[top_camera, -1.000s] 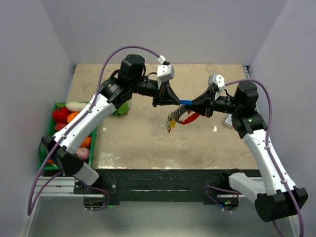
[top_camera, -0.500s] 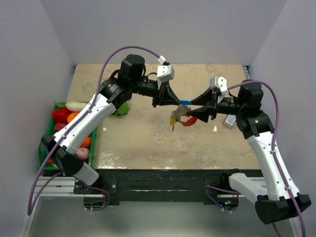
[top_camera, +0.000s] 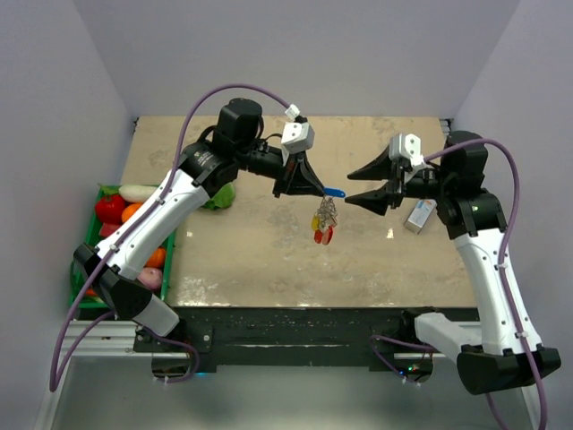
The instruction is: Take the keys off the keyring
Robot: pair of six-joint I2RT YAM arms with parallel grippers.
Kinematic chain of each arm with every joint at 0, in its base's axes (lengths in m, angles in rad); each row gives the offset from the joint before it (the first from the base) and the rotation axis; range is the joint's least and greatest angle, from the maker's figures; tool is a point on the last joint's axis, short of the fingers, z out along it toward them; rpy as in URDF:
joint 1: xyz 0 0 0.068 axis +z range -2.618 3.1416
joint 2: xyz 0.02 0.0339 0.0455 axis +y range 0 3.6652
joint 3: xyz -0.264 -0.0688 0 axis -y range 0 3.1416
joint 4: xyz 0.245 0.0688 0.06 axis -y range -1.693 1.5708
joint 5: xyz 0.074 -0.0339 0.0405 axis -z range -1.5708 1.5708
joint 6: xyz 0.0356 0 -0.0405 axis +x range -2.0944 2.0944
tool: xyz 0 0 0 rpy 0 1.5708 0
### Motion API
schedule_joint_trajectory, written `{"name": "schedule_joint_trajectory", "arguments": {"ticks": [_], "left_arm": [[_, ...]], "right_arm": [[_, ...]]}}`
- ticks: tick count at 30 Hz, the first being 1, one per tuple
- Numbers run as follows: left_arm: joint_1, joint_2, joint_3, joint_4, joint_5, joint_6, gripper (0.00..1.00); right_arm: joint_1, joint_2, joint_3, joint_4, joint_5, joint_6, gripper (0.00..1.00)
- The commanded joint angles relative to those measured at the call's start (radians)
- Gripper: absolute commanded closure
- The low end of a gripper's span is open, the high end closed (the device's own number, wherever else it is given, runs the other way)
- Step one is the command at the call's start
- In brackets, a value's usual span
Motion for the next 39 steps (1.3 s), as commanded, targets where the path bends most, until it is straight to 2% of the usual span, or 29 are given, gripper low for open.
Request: {"name": "schedule_joint_trajectory", "arguments": {"ticks": [1,9,15,20,22,28,36,39], "left_arm": [[0.009,-0.04,0.051,0.021,0.085,0.019,1.0],[0.009,-0.038,0.051,0.019,0.103,0.02,1.0],[0.009,-0.038,0.051,0.016,0.103,0.023,1.0],[0.009,-0.04,0.042,0.014,0.1,0.028,1.0],[0.009,-0.041,0.04,0.014,0.1,0.03,1.0],[0.009,-0.041,0.045,0.016,0.103,0.026,1.0],[0.008,-0.043,0.043,0.016,0.099,0.025,1.0],[0.009,-0.041,0.043,0.017,0.1,0.022,1.0]], "right_arm": [[0.003,-0.024,0.022,-0.051,-0.057,-0.144,0.46],[0.044,-0.016,-0.084,0.267,-0.028,0.126,0.57],[0.126,0.014,-0.079,0.241,0.011,0.106,0.62],[0.135,0.023,-0.073,0.235,0.009,0.097,0.65],[0.138,0.028,-0.068,0.209,0.011,0.075,0.71],[0.143,0.031,-0.061,0.135,-0.003,0.009,0.78],[0.144,0.039,-0.044,0.086,-0.046,-0.034,0.75],[0.147,0.046,-0.045,0.092,-0.06,-0.029,0.83]]}}
